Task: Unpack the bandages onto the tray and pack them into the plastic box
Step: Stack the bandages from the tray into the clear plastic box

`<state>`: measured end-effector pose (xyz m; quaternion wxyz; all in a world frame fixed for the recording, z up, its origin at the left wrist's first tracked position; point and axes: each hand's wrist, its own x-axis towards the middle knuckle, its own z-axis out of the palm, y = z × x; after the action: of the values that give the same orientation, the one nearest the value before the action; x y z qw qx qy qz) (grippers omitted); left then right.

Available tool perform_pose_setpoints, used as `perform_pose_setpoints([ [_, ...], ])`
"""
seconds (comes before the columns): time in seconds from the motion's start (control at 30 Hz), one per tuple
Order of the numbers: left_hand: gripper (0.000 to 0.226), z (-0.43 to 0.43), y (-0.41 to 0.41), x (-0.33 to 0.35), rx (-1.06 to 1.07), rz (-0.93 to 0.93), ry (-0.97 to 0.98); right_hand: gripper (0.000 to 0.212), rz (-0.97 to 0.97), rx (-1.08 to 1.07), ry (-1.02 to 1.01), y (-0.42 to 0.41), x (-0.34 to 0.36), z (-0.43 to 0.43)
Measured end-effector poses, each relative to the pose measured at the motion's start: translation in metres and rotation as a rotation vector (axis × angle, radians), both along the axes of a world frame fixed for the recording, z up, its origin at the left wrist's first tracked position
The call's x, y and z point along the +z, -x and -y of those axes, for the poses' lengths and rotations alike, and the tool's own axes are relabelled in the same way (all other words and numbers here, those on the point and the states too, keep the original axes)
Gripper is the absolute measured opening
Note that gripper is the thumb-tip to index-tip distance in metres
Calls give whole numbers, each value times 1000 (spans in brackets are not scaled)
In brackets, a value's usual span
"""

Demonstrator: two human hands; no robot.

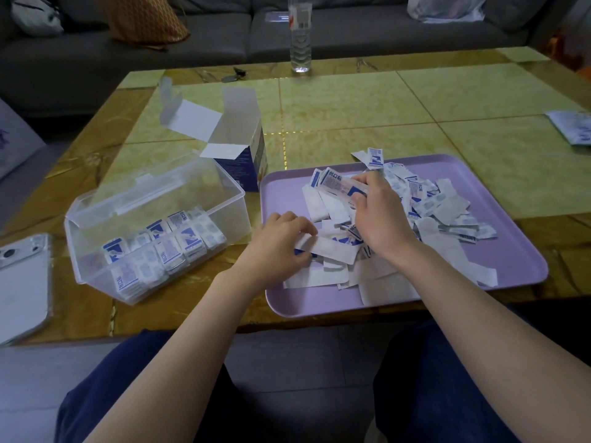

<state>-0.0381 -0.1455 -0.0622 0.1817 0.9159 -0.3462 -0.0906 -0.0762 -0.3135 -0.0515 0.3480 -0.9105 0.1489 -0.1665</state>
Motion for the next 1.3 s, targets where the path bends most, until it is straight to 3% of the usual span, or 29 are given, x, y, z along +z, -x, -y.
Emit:
perform_pose_setpoints([
  [0.13, 17, -1, -1, 0, -9, 59, 36, 22, 43, 24, -108, 0, 2, 0],
  [0.33, 20, -3, -5, 3, 150, 113, 131, 17, 103, 227, -142, 3, 9, 0],
  [0.5, 20, -5, -5, 8, 278, 98, 186, 20, 83, 378, -35, 5, 5, -5],
  [0.67, 8, -7, -5, 12, 220, 107, 230, 33, -35, 365, 153, 4, -4, -1],
  [0.8, 19, -3, -5, 11, 145, 69, 223, 23, -66, 324, 254, 3, -9, -2],
  [0.93, 27, -1, -1, 14, 215, 3, 281, 21, 8, 233, 303, -2, -14, -8],
  [1.1, 41, -2, -1, 2, 184, 191, 31, 22, -16, 303, 387, -9, -20, -19],
  [1.2, 33, 0, -1, -9, 179, 266, -170, 36, -83, 347, 192, -12, -25, -26],
  [1.3, 26, 3, -2, -12, 162, 285, -237, 47, -145, 383, 68, -15, -27, -33],
])
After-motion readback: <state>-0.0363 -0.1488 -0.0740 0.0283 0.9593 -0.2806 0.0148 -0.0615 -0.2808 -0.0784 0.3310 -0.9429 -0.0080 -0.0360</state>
